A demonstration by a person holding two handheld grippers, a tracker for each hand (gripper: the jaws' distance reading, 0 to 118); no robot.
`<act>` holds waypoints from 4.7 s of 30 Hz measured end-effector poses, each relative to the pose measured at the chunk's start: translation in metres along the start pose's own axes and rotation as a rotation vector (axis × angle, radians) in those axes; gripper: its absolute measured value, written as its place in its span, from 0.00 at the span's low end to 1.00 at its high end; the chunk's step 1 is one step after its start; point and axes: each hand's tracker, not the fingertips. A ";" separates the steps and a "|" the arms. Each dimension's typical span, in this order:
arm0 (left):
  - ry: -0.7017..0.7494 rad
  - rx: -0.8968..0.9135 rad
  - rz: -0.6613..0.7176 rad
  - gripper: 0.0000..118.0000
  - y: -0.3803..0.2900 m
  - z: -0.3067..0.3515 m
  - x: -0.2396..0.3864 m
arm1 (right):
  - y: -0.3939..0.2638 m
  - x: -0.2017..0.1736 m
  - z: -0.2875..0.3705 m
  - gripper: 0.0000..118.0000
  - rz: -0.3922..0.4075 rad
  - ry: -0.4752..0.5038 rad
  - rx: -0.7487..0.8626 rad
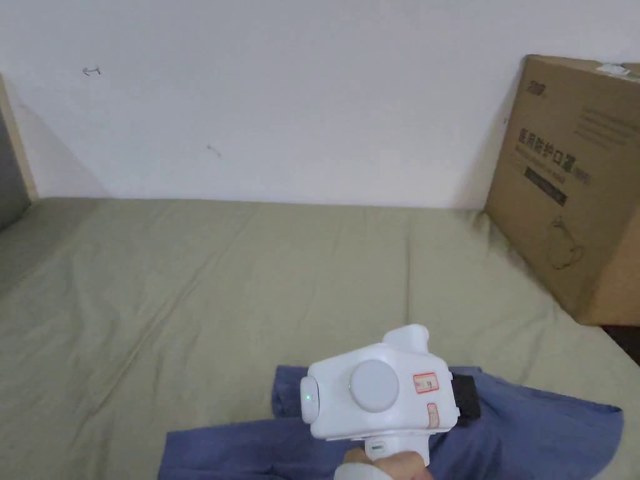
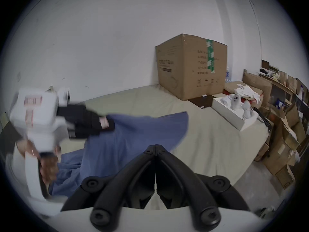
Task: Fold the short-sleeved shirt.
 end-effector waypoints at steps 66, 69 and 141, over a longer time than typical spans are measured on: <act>0.791 0.106 -0.090 0.02 0.003 0.162 -0.191 | 0.071 -0.146 -0.340 0.72 0.385 0.406 -0.573; 0.797 0.097 -0.120 0.02 0.002 0.161 -0.189 | 0.049 -0.157 -0.392 0.71 0.429 0.379 -0.706; 0.920 0.507 -0.432 0.02 0.365 0.260 -0.077 | 0.438 -0.067 -0.220 0.05 -0.141 0.252 -0.084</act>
